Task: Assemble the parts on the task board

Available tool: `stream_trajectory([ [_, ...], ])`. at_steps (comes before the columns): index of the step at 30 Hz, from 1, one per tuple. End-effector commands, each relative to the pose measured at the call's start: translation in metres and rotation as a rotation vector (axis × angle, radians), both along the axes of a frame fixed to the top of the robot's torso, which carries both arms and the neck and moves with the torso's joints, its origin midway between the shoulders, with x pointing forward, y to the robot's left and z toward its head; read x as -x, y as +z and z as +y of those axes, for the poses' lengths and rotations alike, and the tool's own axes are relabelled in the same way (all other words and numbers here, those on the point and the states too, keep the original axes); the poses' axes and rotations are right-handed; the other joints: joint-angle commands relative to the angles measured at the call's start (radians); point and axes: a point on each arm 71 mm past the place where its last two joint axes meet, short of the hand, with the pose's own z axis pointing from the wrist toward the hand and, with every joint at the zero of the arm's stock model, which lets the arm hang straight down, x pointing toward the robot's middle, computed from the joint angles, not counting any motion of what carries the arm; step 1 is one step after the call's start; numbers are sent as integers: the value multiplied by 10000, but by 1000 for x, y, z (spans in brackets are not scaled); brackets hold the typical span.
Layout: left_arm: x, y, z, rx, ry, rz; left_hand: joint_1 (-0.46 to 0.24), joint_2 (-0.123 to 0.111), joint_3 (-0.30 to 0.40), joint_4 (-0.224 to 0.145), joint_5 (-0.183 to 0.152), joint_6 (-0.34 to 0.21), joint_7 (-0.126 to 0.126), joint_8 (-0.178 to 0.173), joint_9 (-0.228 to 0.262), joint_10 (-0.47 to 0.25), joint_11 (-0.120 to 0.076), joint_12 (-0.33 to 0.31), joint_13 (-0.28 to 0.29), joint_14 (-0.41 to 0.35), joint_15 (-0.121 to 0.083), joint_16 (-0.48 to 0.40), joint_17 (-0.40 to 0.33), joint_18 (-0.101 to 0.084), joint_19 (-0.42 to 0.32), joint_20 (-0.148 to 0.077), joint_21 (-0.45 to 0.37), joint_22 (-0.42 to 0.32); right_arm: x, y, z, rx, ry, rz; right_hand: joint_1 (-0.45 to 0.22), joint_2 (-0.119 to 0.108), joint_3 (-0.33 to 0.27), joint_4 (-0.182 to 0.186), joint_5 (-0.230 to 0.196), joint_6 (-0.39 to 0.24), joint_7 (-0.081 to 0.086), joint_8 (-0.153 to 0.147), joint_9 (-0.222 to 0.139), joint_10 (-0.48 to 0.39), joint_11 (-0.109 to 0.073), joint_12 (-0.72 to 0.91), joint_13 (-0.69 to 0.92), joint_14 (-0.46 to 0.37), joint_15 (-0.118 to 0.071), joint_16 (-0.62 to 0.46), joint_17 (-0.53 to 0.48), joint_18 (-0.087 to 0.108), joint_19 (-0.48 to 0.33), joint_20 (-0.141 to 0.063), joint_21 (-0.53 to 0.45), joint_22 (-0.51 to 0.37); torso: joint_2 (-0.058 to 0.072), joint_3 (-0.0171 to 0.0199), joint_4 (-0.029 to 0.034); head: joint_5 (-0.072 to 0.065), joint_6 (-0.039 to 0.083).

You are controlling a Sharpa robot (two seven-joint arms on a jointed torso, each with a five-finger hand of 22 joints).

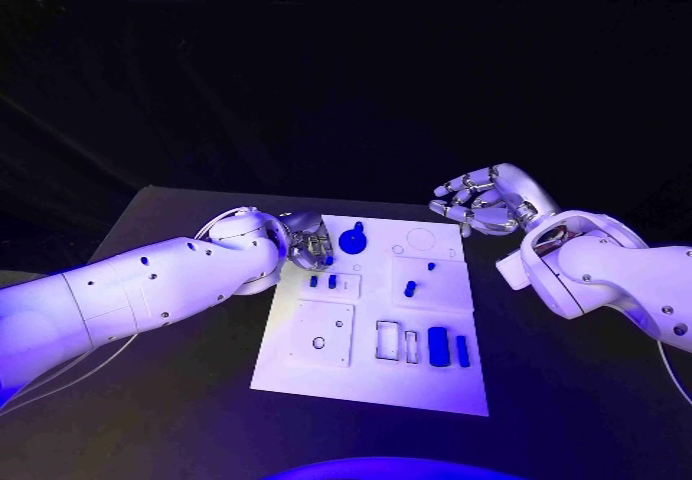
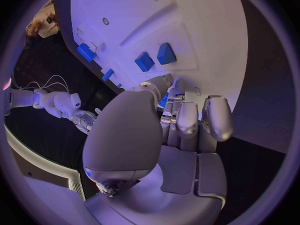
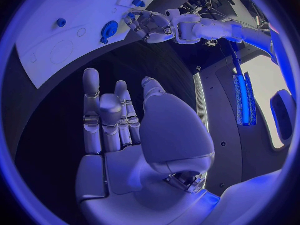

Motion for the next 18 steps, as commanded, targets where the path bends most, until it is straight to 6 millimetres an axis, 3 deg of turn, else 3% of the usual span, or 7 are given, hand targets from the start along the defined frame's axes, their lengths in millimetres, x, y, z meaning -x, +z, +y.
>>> stream_trajectory([
  [1,0,0,1,-93,18,48,22,-99,84,-19,1,-269,34,-35,-101,87,-13,-91,26,20,61,-38,-20,-151,-1,47,-63,391,-1,-3,1,368,194,157,127,47,98,-52,-172,-62,42,75,2,-86,35,-260,-260,-50,32,-66,-49,181,-42,8,-35,-20,1,-3,5,-1,3],
  [4,0,1,2,-39,51,-36,37,-106,96,-25,2,-447,41,-36,-182,118,-32,-117,41,25,48,-32,-28,-152,6,42,-60,397,-2,-5,0,651,283,275,382,44,208,-145,-292,-43,57,98,7,-125,62,-678,-636,34,41,3,33,156,78,4,122,53,-1,-1,2,4,10],
  [8,1,3,6,161,82,-274,58,-111,103,-37,2,-515,30,-29,-225,157,-54,-123,58,30,35,-29,-40,-156,23,36,-44,413,-4,-10,-1,1514,574,583,1114,13,605,-473,-494,83,89,159,20,-138,76,-1671,-1449,397,31,657,681,-7,622,-37,1279,633,-4,-4,3,1,29],
  [12,5,10,12,648,124,-734,72,-110,176,-30,12,-318,5,84,-241,11,-29,-244,47,-178,41,-305,-548,-22,-361,27,-537,12,-6,-16,-2,2977,1089,792,1669,-57,1068,-743,-725,432,10,271,50,135,47,-2607,-2200,754,-23,1512,1535,-215,1197,-93,2767,1407,-11,-5,-5,-45,51],
  [14,7,14,15,1022,197,-879,84,-121,279,-28,17,-123,19,167,-245,-85,16,-299,43,-448,79,-672,-1151,79,-676,41,-942,-308,-6,-19,-1,3771,1303,714,1769,-132,1237,-796,-804,589,-52,282,48,245,30,-3005,-2502,881,-44,1842,1871,-308,1421,-110,3399,1741,-15,-11,-8,-82,67],
  [18,11,23,23,2553,705,-740,36,-137,390,1,10,157,26,292,-241,-75,63,-265,75,-522,106,-825,-1373,126,-822,65,-1159,-473,-4,-24,1,5385,1604,416,1775,-328,1549,-823,-950,885,-165,202,6,672,-33,-3707,-3108,1046,-60,2423,2454,-463,1757,-154,4497,2360,-27,-5,-11,-219,117],
])
